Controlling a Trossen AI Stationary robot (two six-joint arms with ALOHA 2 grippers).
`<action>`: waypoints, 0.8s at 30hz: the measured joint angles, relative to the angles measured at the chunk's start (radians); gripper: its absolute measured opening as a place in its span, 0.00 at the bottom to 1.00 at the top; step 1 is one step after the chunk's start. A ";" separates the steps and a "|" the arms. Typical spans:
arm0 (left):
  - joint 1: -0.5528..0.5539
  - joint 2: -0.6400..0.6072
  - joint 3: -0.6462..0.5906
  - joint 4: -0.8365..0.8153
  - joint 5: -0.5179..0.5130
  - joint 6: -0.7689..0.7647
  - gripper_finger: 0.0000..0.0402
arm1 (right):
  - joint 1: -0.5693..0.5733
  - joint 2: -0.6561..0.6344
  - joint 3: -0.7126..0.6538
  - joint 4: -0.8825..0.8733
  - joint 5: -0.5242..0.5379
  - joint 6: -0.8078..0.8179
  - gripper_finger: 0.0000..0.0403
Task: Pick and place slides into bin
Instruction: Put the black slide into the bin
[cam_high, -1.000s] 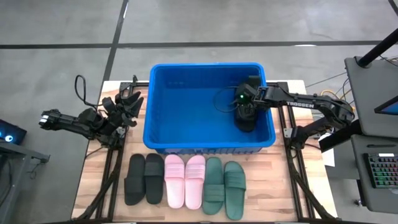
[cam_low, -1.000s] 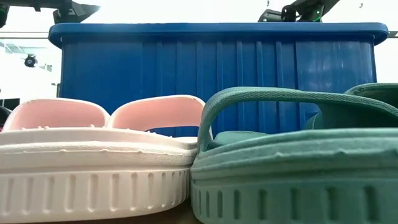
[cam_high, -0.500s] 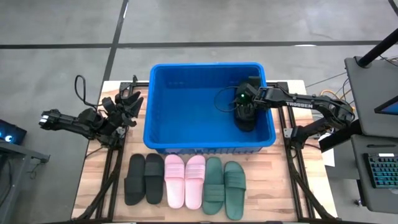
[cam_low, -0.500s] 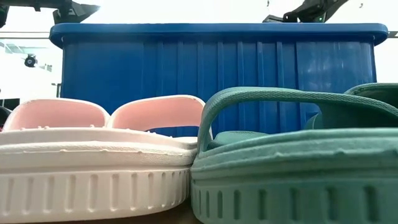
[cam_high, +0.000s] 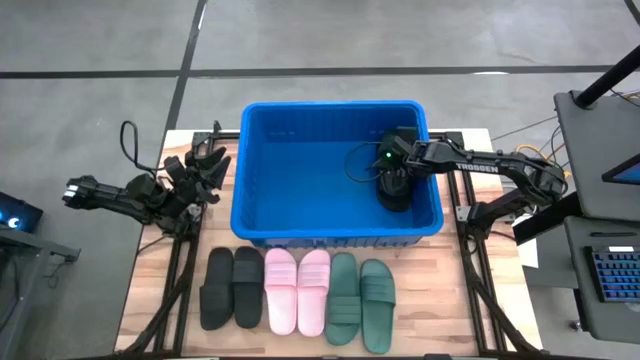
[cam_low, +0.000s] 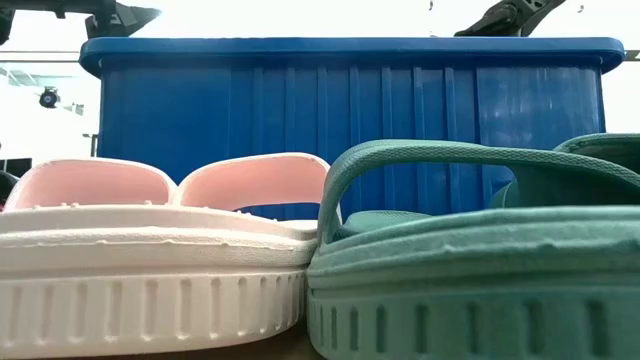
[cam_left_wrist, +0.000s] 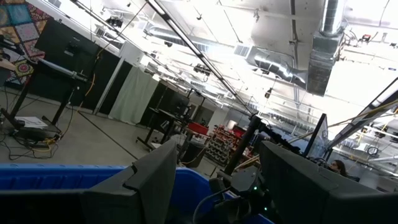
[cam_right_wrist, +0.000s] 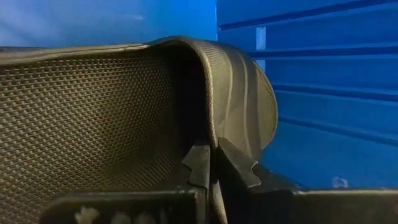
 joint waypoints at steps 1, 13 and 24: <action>0.000 0.000 0.000 0.000 0.000 0.000 0.54 | 0.000 -0.001 -0.001 0.000 0.000 0.005 0.03; 0.000 0.000 0.000 0.000 0.000 0.000 0.54 | -0.002 -0.030 -0.004 -0.002 -0.013 0.009 0.13; 0.000 -0.007 0.000 0.000 0.000 0.000 0.54 | -0.003 -0.095 -0.005 -0.018 -0.011 0.011 0.25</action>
